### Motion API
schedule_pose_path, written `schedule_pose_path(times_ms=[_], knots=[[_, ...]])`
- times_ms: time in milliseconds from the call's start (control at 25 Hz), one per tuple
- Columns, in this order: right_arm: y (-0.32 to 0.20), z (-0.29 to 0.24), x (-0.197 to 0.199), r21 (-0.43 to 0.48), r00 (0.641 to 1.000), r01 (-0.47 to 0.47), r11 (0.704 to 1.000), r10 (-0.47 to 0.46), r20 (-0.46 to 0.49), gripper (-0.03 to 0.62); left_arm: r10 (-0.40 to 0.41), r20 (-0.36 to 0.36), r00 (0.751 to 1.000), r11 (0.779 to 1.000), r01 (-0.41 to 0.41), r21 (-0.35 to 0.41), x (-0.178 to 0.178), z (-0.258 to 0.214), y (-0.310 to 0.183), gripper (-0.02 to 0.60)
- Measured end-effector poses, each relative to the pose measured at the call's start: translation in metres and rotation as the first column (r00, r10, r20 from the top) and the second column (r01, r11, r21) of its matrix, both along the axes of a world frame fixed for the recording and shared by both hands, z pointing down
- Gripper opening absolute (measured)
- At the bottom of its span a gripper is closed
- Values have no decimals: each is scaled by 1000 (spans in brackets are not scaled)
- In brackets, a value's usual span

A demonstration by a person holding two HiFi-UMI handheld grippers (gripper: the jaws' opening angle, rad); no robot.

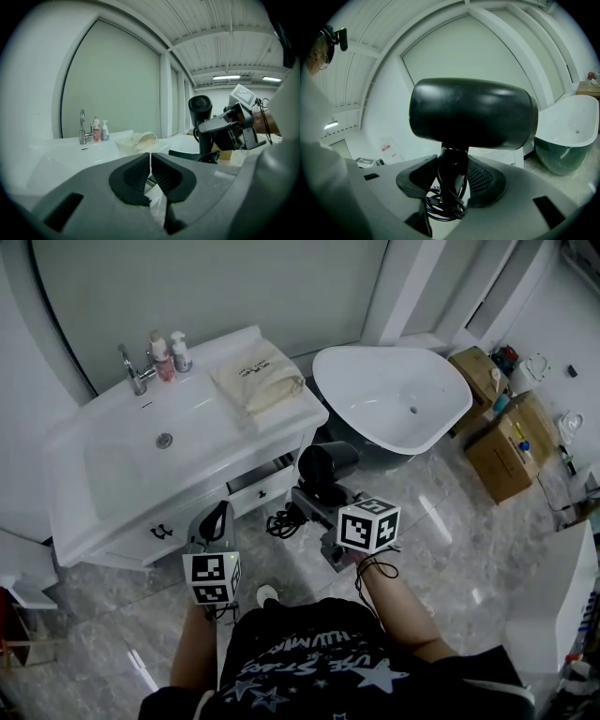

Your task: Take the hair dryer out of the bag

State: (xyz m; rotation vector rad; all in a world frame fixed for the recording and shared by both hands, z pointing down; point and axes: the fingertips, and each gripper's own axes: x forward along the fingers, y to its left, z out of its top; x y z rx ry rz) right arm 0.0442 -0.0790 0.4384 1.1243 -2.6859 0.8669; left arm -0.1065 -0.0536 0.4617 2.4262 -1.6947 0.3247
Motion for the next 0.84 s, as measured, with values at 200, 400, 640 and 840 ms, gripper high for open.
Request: schedule_pose_path(times_ms=[200,400,640,840], knots=[[23,7,24,-16,1000,31,999,-31,-2,192,-31,5,999,999,31,-30,23,8,23,25],[58,11,59,-31,998,58,998,-58,2,192,-54,23,998,998,55,-39,57,7,56,23],[99,14,95,-31,997,82,996,-82,8,192,-74,42,996,996,76,-38,92,6,102,23],[134,13,117,-21,995,95,995,-95,2,192,-90,50,995,995,92,-30,113,4,140,21]])
